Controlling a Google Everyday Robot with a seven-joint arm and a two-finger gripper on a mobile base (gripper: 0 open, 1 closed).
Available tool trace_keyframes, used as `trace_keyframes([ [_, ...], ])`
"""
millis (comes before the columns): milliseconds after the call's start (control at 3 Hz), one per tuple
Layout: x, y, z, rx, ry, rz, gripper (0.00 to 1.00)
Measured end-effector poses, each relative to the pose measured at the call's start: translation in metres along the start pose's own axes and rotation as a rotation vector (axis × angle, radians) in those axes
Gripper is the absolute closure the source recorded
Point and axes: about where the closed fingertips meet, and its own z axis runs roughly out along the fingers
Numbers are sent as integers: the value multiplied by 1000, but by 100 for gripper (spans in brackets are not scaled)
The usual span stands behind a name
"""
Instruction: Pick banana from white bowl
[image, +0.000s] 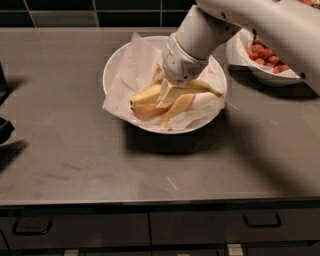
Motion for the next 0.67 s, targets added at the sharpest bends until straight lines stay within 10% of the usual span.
trace_keyframes([
  [667, 9, -10, -76, 182, -124, 102, 100],
])
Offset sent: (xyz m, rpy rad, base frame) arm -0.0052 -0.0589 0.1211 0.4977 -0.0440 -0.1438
